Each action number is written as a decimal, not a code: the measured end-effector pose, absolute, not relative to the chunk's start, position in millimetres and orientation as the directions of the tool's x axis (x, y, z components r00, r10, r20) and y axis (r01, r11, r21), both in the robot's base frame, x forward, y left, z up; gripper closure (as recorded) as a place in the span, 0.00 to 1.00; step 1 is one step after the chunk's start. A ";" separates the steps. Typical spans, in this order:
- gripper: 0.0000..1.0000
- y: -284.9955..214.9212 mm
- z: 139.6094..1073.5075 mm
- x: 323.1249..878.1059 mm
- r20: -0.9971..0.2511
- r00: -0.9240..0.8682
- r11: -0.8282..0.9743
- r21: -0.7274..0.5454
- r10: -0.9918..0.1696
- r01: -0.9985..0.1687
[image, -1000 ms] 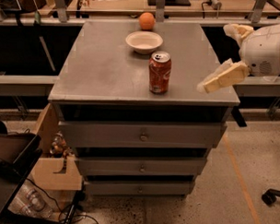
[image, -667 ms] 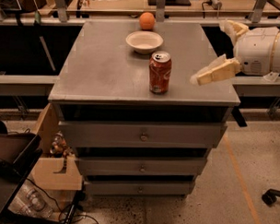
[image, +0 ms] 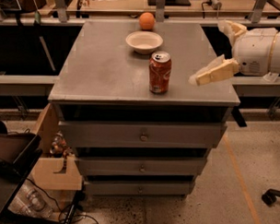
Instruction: Place coke can into paper bowl
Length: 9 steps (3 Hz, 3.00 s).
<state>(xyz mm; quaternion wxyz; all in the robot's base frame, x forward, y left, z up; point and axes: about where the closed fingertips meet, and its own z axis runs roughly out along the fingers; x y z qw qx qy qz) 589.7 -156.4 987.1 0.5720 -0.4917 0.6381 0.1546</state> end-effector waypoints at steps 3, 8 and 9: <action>0.00 -138.5 895.7 653.3 -0.996 -0.003 0.535 -0.044 -0.088 -0.844; 0.41 -46.9 908.3 678.3 -0.989 0.015 0.435 -0.078 -0.146 -0.897; 0.64 -43.5 908.9 677.8 -0.989 0.018 0.430 -0.080 -0.146 -0.899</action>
Offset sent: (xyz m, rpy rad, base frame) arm 0.0846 0.0161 -0.1138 0.4885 0.2034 0.0006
